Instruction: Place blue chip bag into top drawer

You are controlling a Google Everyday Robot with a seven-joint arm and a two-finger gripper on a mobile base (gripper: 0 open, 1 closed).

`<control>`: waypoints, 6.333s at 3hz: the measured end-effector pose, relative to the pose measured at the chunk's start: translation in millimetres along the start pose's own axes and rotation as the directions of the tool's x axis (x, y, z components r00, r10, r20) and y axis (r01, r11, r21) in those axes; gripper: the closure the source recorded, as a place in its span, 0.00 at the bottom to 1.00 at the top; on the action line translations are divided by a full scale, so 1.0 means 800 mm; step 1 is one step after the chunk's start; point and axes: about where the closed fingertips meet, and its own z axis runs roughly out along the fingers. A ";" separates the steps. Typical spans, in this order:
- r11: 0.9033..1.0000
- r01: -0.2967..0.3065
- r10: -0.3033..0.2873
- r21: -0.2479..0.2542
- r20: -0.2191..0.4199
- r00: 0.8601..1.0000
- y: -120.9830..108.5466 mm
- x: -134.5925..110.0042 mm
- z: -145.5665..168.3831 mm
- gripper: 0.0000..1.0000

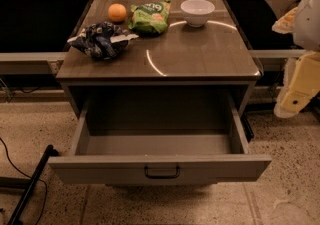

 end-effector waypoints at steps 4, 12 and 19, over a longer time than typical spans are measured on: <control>0.999 -0.015 0.022 -0.030 0.233 0.972 -0.044 -0.104 0.050 0.00; 0.989 -0.147 0.119 0.006 0.553 0.825 -0.198 -0.361 0.237 0.00; 0.994 -0.102 0.111 -0.047 0.548 0.829 -0.170 -0.416 0.261 1.00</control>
Offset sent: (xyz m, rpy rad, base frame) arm 0.0677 0.0711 -0.0131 0.2753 -0.0318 0.0235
